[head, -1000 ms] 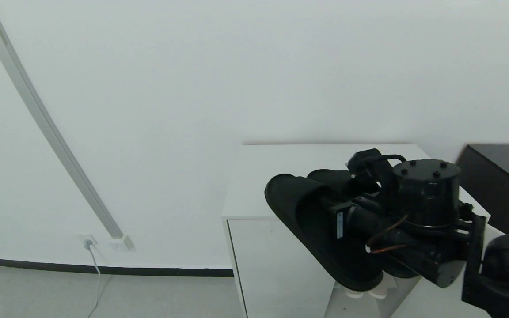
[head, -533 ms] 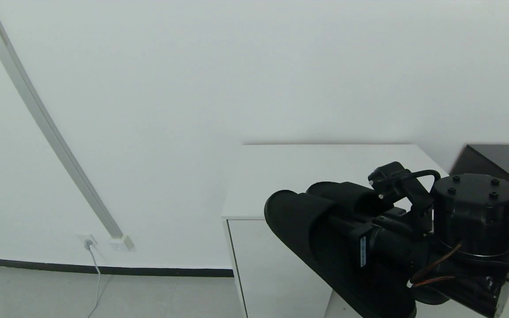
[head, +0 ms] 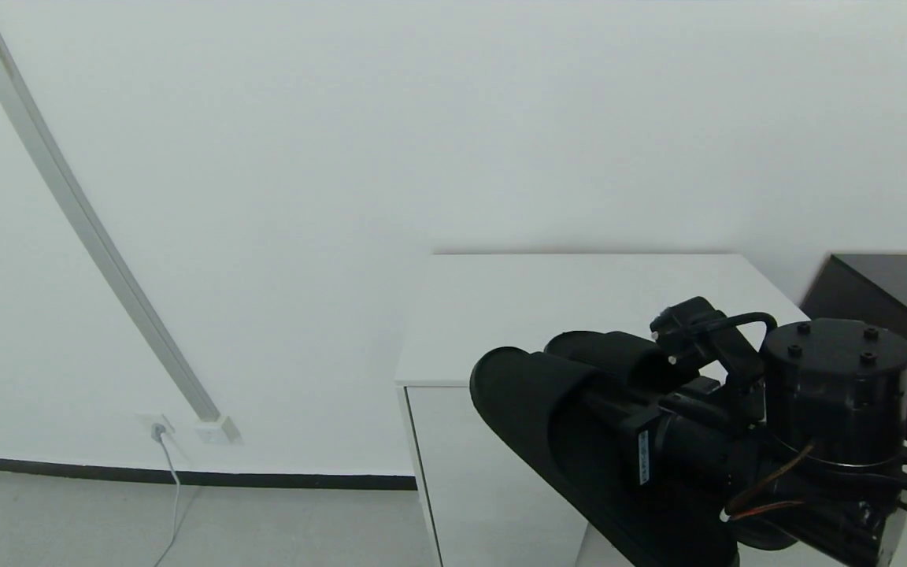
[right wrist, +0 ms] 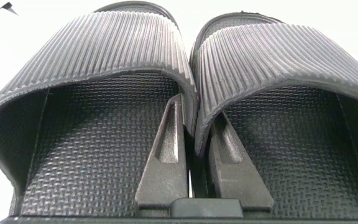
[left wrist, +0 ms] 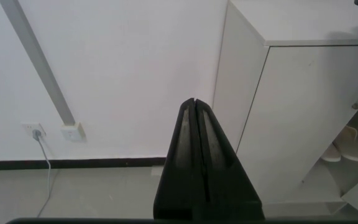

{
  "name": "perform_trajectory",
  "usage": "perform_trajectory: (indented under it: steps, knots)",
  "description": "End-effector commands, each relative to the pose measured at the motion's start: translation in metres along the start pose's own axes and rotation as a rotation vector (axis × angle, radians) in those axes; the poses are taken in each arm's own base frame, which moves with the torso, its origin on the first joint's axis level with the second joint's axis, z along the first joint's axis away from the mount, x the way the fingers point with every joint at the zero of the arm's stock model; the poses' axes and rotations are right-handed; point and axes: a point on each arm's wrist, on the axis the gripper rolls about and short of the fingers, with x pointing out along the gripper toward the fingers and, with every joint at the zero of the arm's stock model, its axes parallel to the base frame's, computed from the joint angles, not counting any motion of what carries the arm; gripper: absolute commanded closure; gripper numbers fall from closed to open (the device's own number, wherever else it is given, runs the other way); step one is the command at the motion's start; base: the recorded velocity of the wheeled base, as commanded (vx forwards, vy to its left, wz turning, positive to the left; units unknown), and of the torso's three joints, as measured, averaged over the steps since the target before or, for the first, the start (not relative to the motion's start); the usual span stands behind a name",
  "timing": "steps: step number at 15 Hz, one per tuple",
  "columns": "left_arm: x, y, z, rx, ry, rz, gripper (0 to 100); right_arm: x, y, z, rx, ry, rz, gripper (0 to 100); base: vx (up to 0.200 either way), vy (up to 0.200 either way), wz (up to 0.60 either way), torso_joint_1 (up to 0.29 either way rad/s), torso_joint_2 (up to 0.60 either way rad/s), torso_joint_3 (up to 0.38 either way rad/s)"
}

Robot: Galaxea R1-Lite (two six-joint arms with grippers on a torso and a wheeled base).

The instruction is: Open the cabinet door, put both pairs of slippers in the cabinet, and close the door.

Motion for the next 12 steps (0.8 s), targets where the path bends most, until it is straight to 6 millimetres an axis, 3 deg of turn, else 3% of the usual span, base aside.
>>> perform_trajectory:
  steps: [1, 8, 12]
  knots:
    - [0.0, 0.0, 0.0, -0.001, 0.0, 0.001, 100, 0.002, 0.0004, -0.0022, -0.002, 0.009, 0.0, 100, -0.2, 0.0, 0.0, 0.012, 0.0, -0.007]
    - [0.0, 0.0, 0.0, -0.001, 0.0, -0.001, 100, 0.0015, 0.0, -0.0043, -0.003, 0.016, -0.002, 100, -0.2, 0.0, 0.0, -0.003, 0.0, 0.004]
    - [0.0, 0.0, 0.0, -0.001, 0.0, -0.001, 100, 0.0014, -0.0001, -0.0051, -0.003, 0.019, -0.003, 100, 0.0, 0.0, 0.0, 0.0, 0.0, 0.0]
